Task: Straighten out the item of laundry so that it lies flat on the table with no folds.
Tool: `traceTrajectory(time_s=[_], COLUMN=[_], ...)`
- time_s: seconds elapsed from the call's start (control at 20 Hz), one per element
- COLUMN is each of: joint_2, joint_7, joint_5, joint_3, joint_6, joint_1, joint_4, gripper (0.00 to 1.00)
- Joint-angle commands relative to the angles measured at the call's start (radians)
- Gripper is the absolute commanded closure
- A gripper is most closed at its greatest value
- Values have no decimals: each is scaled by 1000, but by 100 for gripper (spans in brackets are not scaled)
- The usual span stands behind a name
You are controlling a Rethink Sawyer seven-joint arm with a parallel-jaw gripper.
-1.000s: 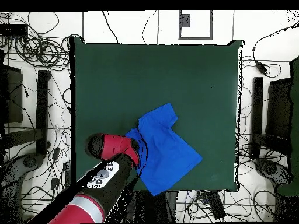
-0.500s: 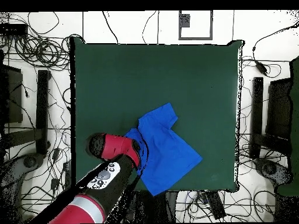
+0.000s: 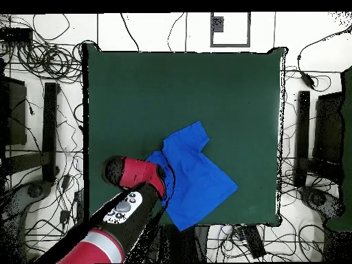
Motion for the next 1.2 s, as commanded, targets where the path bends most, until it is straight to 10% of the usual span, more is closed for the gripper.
traceTrajectory(time_s=[0.05, 1.2], joint_2=[27, 38], joint_7=[347, 376], joint_5=[137, 190], joint_3=[155, 142], joint_6=[-16, 22], joint_1=[41, 62], joint_4=[-56, -81], gripper=[0, 0])
